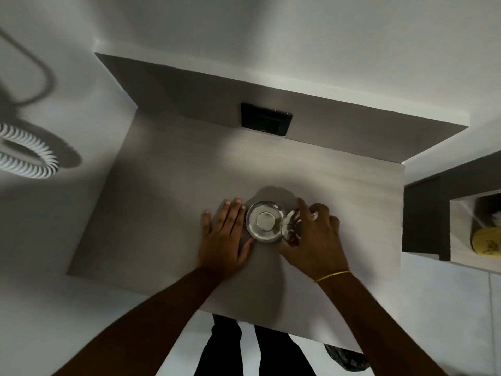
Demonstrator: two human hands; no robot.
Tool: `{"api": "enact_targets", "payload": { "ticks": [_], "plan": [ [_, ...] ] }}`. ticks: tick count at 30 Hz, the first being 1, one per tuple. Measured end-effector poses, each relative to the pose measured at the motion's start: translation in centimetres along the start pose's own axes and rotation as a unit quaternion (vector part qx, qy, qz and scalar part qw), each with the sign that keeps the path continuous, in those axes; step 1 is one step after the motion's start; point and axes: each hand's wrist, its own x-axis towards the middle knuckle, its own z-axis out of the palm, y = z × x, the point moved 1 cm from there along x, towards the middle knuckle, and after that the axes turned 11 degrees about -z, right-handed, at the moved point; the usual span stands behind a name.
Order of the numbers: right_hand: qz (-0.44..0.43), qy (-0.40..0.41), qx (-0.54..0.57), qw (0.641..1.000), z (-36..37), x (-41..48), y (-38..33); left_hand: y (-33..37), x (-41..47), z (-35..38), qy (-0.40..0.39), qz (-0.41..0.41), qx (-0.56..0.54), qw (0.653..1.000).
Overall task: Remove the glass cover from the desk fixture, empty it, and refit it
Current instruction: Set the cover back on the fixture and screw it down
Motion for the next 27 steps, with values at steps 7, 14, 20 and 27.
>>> {"api": "enact_targets", "payload": {
  "ticks": [7, 14, 20, 27],
  "plan": [
    [-0.046, -0.032, -0.011, 0.998, 1.9, 2.8, -4.7, -0.1, 0.0, 0.1, -0.020, 0.004, 0.000, 1.000],
    [-0.068, -0.044, -0.051, 0.995, 3.7, 4.0, -5.4, 0.2, 0.0, -0.7, -0.031, 0.001, -0.010, 0.999],
    [-0.086, -0.050, -0.077, 0.992, 4.1, 4.0, -5.3, -0.1, -0.1, -0.5, -0.025, 0.005, -0.009, 1.000],
    [-0.090, -0.068, -0.100, 0.989, 4.3, 4.5, -5.3, 0.0, 0.0, -0.3, -0.030, 0.014, -0.001, 0.999]
  ]
}}
